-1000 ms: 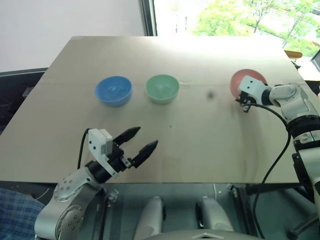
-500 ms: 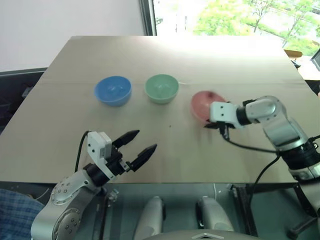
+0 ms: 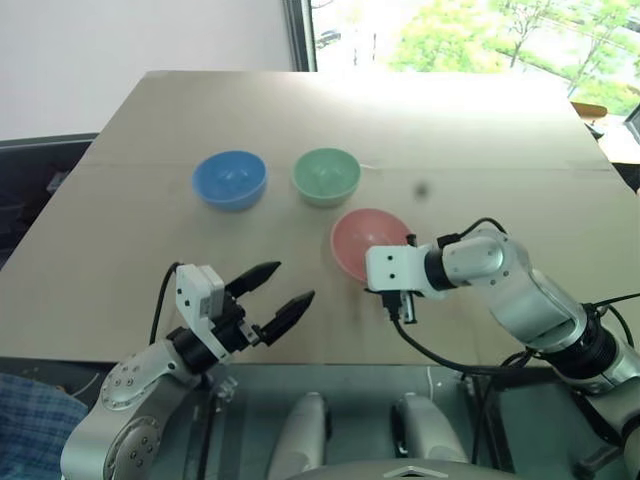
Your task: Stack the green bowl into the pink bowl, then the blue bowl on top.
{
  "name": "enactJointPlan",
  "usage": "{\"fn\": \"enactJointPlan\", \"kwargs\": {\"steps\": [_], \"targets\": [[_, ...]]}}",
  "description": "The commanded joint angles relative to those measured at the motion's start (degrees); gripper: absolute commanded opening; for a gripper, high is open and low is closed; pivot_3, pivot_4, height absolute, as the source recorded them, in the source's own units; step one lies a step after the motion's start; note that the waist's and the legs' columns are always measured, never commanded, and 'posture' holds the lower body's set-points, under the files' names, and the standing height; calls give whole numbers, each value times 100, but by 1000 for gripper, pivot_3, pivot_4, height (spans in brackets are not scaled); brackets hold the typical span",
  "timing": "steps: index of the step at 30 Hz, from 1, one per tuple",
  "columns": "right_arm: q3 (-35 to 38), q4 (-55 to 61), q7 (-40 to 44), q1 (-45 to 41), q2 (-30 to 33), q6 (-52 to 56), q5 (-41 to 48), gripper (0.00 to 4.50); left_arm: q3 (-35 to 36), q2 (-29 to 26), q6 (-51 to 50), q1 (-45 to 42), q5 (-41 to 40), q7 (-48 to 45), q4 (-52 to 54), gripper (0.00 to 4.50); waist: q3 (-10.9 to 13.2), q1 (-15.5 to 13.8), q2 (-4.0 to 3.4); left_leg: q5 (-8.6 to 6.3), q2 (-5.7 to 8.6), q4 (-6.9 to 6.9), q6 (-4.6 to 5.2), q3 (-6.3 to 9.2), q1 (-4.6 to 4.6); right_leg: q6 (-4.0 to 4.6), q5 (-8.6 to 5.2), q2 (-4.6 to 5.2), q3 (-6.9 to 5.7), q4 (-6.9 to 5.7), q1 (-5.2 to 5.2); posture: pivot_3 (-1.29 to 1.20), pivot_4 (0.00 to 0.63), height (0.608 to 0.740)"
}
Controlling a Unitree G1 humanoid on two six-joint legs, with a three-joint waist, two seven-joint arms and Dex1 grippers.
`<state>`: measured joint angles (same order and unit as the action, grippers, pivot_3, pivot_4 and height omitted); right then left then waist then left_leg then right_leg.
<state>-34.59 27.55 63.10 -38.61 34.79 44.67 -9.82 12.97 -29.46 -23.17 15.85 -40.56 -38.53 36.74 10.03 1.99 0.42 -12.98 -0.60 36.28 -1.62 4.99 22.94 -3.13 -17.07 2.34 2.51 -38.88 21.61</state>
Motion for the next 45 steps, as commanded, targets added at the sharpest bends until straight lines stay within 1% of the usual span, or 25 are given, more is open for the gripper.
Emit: {"fn": "enactJointPlan", "kwargs": {"steps": [1, 3, 4, 5, 6, 8, 9, 14, 17, 20, 22, 26, 29, 31, 35, 41, 45], "targets": [[50, 107, -121, -110, -57, 124, 24, 1572, 27, -40, 73, -40, 10, 3, 82, 4500, 1, 4, 1, 0, 0, 0, 0, 0, 0, 0, 0, 0, 0, 0, 0, 0, 150, 740], [94, 99, -150, -172, -126, 213, 91, 2394, 40, -45, 72, -43, 5, 0, 79, 4500, 2, 18, 3, 0, 0, 0, 0, 0, 0, 0, 0, 0, 0, 0, 0, 0, 150, 740], [121, 88, -156, -208, -141, 234, 119, 2897, 45, -48, 77, -45, 9, -3, 74, 4500, 2, 22, 3, 0, 0, 0, 0, 0, 0, 0, 0, 0, 1, -1, 0, 0, 150, 740], [146, 76, -154, -240, -139, 245, 144, 3138, 47, -49, 77, -51, 11, -3, 67, 4500, 2, 24, 4, 0, 0, 0, 0, 0, 0, 0, 0, 0, 1, -1, 0, 0, 150, 740], [195, 75, -138, -274, -135, 280, 197, 3592, 51, -49, 82, -56, 15, -4, 60, 4500, 3, 22, 4, 0, 0, 0, 0, 0, 0, 0, 0, 0, 1, -1, 1, 0, 150, 740], [346, 98, -89, -324, -118, 411, 370, 4285, 53, -46, 94, -68, 26, -8, 40, 4500, 3, 21, 5, 0, 0, 0, 0, 0, 0, 0, 0, 0, 0, -1, 0, 0, 150, 740], [494, 137, -39, -352, -109, 547, 532, 4411, 49, -42, 109, -71, 34, -18, 30, 4500, 4, 20, 6, 0, 0, 0, 0, 0, 0, 0, 0, 0, 0, 0, 0, 0, 150, 740], [1225, 3, 203, -659, -9, 1226, 1299, 4411, 47, 11, 159, -91, 47, 1, 0, 4500, 6, 16, 8, 0, 0, 0, 0, 0, 1, 0, 0, 0, 0, 0, 0, 0, 150, 740], [1694, -395, 65, -965, -157, 1468, 1685, 4411, 76, 81, 194, -77, 61, 75, -11, 4500, 6, 24, 8, 0, 0, 0, 1, 0, 0, 0, 0, 0, 0, -1, 0, 0, 150, 740], [1910, -904, -130, -1368, -370, 1467, 1884, 4411, 136, 140, 238, -66, 89, 160, -45, 4500, 7, 44, 9, 0, -1, -1, 1, -1, -1, 0, 0, -1, 1, -2, 1, 0, 150, 740], [1923, -1229, -294, -1590, -550, 1427, 1965, 4411, 209, 233, 261, -50, 52, 288, -74, 4500, 8, 44, 9, 0, -2, -3, 1, -3, -1, 1, 0, -1, 3, -2, 3, 0, 150, 740], [1713, -1816, -569, -1877, -863, 1057, 1924, 4411, 389, 362, 304, -19, 31, 487, -116, 4500, 8, 32, 10, 0, -1, -4, 1, -2, 2, 1, 0, 0, 2, 0, 4, 0, 150, 740], [1469, -2406, -805, -2140, -1202, 558, 1734, 4411, 671, 428, 337, -3, -20, 648, -213, 4500, 9, 37, 9, 0, 0, -5, 1, -4, 4, 1, 0, 1, 3, -1, 7, 0, 150, 740], [1293, -2900, -944, -2315, -1442, 17, 1543, 4411, 836, 458, 352, 71, -68, 710, -226, 4500, 9, 57, 9, 0, -1, -6, 1, -5, 2, 1, 1, 0, 4, -3, 9, 0, 150, 740], [1187, -3534, -1097, -2523, -1751, -597, 1347, 4411, 948, 461, 426, 239, -47, 687, -140, 4500, 11, 32, 13, 0, 0, -8, 0, -3, 4, 1, 1, 1, 3, -1, 10, 0, 150, 740], [1249, -3919, -1157, -2676, -1960, -992, 1267, 4411, 1072, 469, 485, 438, -51, 727, -16, 4500, 16, 33, 18, -1, 3, -9, 0, -1, 6, 1, 1, 5, 0, 0, 10, 0, 150, 740], [1238, -4158, -1192, -2745, -2017, -1276, 1167, 4411, 1018, 476, 506, 438, -49, 749, 12, 4500, 17, 47, 17, -1, 1, -10, 0, -2, 3, 1, 1, 3, 1, -3, 11, 0, 150, 740]]}}
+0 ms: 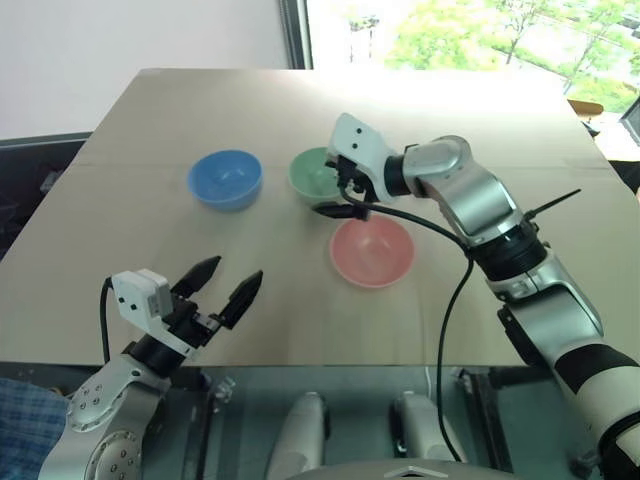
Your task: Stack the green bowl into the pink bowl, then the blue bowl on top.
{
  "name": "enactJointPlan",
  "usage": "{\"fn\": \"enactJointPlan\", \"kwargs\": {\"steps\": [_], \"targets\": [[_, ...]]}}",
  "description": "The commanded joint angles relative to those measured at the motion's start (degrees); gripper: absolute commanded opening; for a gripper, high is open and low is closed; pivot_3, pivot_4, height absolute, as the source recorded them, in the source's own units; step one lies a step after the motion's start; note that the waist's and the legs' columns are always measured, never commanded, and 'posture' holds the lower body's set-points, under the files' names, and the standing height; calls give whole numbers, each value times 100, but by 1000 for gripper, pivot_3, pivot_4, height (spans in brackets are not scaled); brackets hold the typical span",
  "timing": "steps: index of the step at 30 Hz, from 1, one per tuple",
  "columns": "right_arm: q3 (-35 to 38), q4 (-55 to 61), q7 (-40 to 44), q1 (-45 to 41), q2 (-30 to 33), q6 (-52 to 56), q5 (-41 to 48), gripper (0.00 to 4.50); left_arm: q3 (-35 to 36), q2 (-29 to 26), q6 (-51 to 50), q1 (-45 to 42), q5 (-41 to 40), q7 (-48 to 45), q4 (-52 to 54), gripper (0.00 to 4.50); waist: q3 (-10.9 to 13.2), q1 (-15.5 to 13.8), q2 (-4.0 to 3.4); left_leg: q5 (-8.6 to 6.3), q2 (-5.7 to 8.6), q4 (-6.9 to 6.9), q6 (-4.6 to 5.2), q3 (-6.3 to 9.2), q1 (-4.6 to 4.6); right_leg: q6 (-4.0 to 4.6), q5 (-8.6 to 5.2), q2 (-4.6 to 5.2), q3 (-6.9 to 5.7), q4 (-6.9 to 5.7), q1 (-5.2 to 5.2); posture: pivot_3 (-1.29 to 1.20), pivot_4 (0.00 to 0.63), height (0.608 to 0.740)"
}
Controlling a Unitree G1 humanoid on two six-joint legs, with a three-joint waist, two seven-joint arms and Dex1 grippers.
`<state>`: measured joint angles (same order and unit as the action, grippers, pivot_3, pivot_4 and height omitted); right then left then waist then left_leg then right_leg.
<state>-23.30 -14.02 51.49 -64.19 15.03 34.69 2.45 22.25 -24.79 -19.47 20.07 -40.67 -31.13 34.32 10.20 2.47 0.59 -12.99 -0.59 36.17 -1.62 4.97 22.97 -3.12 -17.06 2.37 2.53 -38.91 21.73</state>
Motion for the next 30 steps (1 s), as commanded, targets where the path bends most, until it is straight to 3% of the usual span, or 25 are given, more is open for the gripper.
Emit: {"fn": "enactJointPlan", "kwargs": {"steps": [1, 9, 13, 21, 25, 30], "targets": [[123, -14, 15, -187, -37, -315, -40, 4411, 64, 5, 131, 8, -41, 16, 277, 4500, 0, -2, 0, 0, 0, 0, 0, 0, 0, 0, 0, 0, 0, 0, 0, 0, 150, 740], [928, 1144, 543, 505, 624, -261, 754, 4411, -103, -164, 95, -294, 9, -208, 14, 4500, 5, -53, 5, 0, 5, -4, 0, 3, 6, 0, 0, 8, -5, 6, -1, 0, 150, 740], [1620, 2286, 738, 1362, 1159, 465, 1596, 4411, -196, -359, 49, -788, 57, -328, -278, 4500, 6, -45, 5, 0, 6, -5, 0, 9, 6, 0, 0, 8, -10, 5, -2, 0, 150, 740], [3009, 3589, 755, 3218, 1985, 470, 2618, 4411, -610, -701, 87, -1558, 688, -459, -913, 4500, 9, -34, 6, 0, 7, -6, 1, 3, 5, -1, 0, 7, -6, 3, -3, 0, 150, 740], [4205, 4187, 750, 4693, 2122, 262, 3250, 4411, -1001, -1169, -39, -2721, 1372, -453, -1866, 4500, 13, -164, 25, 0, 2, -3, 1, 15, 0, -3, -1, -4, -19, 4, -13, 0, 150, 740], [4638, 4747, 515, 5471, 2091, 233, 3918, 4411, -1501, -1662, 254, -3766, 2041, -938, -2645, 4500, 21, -129, 18, 0, 3, 5, 1, -2, 4, -5, 0, -4, -1, 4, -11, 0, 150, 740]]}}
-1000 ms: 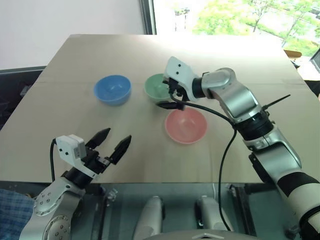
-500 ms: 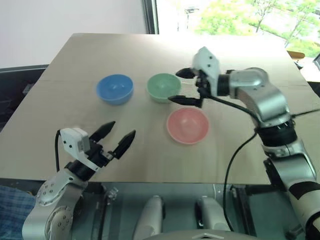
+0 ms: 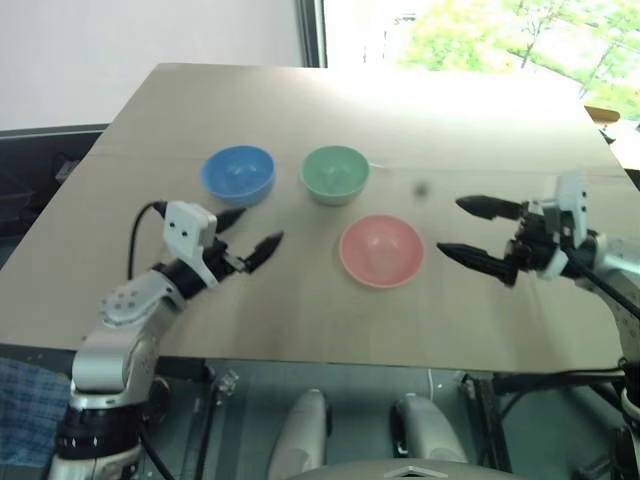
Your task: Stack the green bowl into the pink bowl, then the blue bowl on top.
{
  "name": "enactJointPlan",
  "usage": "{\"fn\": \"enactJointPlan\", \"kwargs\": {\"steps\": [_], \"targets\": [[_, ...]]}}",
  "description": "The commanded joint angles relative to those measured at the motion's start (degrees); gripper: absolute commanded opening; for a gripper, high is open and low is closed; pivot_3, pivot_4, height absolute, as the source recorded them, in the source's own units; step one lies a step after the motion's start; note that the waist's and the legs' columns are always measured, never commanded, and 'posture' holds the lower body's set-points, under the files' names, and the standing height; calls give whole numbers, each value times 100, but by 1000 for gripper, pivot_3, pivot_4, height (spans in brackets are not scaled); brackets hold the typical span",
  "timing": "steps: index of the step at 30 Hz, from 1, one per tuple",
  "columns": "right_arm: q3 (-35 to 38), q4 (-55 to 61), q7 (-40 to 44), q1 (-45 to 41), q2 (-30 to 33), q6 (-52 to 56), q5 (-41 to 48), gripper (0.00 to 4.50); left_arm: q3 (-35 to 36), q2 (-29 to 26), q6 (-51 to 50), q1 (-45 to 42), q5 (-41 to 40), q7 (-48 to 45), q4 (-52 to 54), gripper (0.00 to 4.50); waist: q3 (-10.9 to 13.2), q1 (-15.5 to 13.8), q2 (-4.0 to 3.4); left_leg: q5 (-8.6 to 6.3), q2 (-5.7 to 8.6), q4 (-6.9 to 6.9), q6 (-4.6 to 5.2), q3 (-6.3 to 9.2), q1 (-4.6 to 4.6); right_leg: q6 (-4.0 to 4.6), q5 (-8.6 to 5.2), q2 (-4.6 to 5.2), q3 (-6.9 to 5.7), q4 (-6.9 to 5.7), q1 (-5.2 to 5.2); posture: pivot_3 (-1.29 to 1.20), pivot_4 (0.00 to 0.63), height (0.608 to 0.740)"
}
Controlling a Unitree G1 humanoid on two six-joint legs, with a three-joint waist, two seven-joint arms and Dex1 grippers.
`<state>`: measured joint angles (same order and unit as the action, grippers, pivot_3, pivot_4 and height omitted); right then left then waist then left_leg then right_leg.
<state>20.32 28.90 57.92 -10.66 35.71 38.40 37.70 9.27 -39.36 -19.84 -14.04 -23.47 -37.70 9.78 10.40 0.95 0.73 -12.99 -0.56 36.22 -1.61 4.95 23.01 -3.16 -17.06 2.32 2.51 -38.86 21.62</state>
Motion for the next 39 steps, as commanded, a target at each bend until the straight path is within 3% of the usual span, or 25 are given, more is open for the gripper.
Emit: {"fn": "enactJointPlan", "kwargs": {"steps": [1, 13, 17, 31, 39], "targets": [[290, 499, -204, 194, 0, -189, 427, 4411, -345, -322, 437, -542, 504, -449, -355, 4500, 1, 48, 4, 0, -2, 0, 0, -1, -1, -1, 0, -1, 1, 0, 0, 0, 150, 740], [-59, 344, -410, 406, 135, -995, 139, 4411, -1298, -557, 1883, -2360, 1837, -1489, -3009, 4500, 3, 114, 6, 0, -6, -3, -1, 4, 4, -1, -1, -8, -3, 0, 6, 0, 150, 740], [-178, 233, -396, 407, 193, -1135, 112, 4411, -1713, -519, 2982, -3038, 2500, -1584, -4050, 4500, 4, 102, 8, 0, -5, 1, 0, 5, 6, -2, -1, -8, -5, 0, 6, 0, 150, 740], [-34, -21, -762, 681, 378, -1352, -108, 4411, -2389, 204, 4833, -4240, 3308, -2042, -6101, 4500, 5, 108, 10, 1, -3, 8, 0, 8, 14, -2, 0, -8, -8, -4, 8, 0, 150, 740], [142, 52, -939, 992, 411, -1349, -105, 4411, -2639, 555, 5388, -4977, 3866, -1669, -7047, 4500, 7, 109, 13, 1, -1, 14, 0, 13, 20, -3, 0, -8, -13, -7, 9, 0, 150, 740]]}}
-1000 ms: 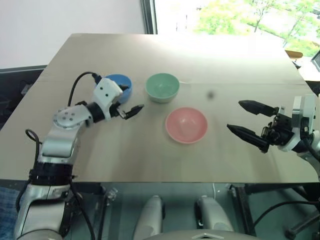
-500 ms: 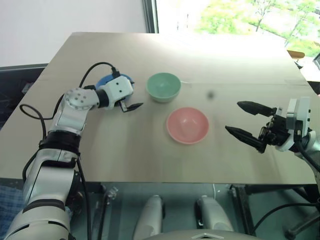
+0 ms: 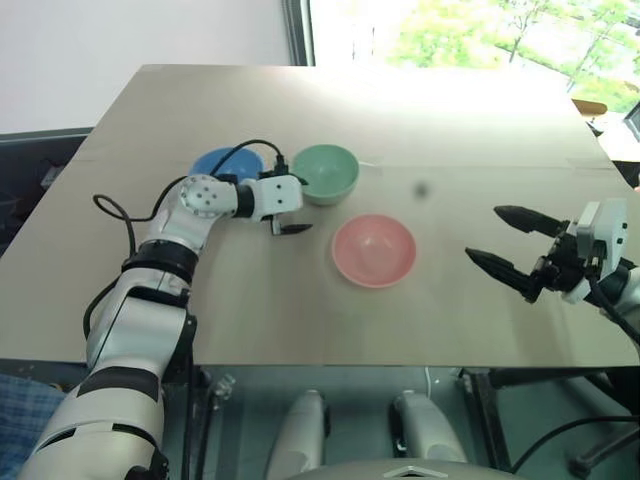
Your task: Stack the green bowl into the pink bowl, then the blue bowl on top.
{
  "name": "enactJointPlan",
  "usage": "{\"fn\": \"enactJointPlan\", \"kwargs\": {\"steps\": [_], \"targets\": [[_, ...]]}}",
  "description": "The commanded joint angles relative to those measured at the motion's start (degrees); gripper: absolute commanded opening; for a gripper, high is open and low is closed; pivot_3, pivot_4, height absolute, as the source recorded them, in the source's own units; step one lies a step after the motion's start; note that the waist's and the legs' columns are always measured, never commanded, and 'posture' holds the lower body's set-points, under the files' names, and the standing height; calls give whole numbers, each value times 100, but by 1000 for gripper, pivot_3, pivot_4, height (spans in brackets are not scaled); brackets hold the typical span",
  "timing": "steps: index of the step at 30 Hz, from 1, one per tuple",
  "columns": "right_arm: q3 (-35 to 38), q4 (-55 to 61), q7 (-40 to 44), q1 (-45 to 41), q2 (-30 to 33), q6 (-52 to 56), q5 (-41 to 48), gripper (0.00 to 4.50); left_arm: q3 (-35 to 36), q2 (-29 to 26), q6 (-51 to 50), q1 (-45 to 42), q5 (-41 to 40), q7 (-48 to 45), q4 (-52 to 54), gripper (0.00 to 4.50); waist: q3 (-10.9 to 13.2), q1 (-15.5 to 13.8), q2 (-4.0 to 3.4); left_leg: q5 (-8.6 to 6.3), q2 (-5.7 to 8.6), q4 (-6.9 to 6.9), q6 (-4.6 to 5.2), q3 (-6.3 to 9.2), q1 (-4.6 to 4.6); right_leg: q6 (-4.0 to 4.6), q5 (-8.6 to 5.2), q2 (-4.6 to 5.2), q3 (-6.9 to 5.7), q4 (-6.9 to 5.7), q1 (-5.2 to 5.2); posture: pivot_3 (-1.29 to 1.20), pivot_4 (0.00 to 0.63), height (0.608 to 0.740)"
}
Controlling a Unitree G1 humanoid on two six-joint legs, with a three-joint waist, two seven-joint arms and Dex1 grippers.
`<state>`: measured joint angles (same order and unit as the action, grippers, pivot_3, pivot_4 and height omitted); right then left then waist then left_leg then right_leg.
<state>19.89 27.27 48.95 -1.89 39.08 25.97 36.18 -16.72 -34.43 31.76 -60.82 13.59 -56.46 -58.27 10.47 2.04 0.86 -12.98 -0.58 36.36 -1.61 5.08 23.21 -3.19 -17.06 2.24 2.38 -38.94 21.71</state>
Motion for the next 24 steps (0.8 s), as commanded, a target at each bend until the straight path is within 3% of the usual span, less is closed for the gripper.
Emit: {"fn": "enactJointPlan", "kwargs": {"steps": [1, 12, 15, 21, 24], "targets": [[183, 237, -53, 165, 68, -127, 33, 4411, -66, 108, 270, -388, 233, 276, -360, 4500, 0, 1, 0, 0, 0, 0, 0, 1, 1, 0, 0, 0, 0, 0, 0, 0, 150, 740], [296, 360, -247, 294, 101, -123, 51, 4411, -502, 318, 281, -910, 1026, 660, -1245, 4500, 1, 24, 2, 0, 2, 5, 0, 2, 6, -2, 1, 0, -2, -2, 2, 0, 150, 740], [366, 389, -293, 312, 112, -108, 88, 4500, -569, 313, 255, -955, 1179, 753, -1348, 3782, 1, 17, 2, 0, 3, 7, 0, 4, 8, -2, 1, 0, -3, -2, 2, 0, 150, 740], [321, 376, -321, 314, 109, -158, 63, 4500, -550, 348, 289, -1013, 1243, 850, -1419, 1215, 1, 17, 2, 0, 3, 8, 0, 5, 8, -2, 1, 0, -4, -3, 3, 0, 150, 740], [250, 391, -332, 298, 81, -170, 58, 4500, -555, 325, 333, -1037, 1250, 789, -1421, 142, 1, 16, 2, 0, 3, 9, 0, 5, 10, -3, 1, 1, -4, -3, 3, 0, 150, 740]]}}
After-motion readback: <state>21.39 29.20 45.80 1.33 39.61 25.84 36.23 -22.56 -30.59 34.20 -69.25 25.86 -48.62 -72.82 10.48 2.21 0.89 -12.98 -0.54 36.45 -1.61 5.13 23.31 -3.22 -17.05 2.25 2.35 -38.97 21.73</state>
